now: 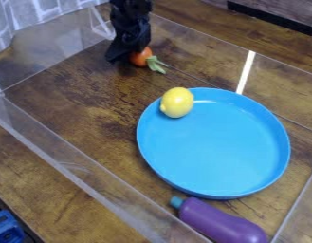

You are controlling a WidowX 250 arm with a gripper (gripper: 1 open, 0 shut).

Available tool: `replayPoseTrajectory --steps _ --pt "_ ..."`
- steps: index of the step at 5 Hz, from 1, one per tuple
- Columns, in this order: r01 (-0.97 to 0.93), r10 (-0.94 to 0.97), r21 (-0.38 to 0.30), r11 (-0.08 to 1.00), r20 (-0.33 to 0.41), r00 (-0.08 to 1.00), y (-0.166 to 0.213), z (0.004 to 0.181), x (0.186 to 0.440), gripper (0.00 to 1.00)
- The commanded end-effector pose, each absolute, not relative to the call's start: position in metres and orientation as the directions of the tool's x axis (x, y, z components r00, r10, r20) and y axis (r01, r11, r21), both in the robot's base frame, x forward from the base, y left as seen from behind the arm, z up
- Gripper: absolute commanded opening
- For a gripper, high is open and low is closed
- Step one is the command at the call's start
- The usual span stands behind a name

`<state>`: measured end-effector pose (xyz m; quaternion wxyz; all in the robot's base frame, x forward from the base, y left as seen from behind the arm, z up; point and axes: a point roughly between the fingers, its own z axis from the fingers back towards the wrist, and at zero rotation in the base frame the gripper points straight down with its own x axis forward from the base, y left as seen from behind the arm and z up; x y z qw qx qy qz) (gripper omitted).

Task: Put the carrot on the blue tray

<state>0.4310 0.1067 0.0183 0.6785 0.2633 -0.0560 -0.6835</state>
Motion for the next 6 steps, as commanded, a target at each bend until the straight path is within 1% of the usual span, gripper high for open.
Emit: replayPoseTrajectory --steps 1,2,4,6 --pt "0.934 -0.963 0.338 -0.115 -0.267 -0.022 0.083 -0.008 0.405 0.00" --pt "0.923 -0.959 0.339 -0.182 -0.269 -0.091 0.089 -0.004 0.408 0.00" --pt "0.913 -0.954 0.343 -0.223 -0.271 -0.131 0.084 -0.002 0.426 0.00" --pt "0.929 -0.962 0.348 -0.123 -0.272 -0.025 0.057 -0.003 0.437 0.00"
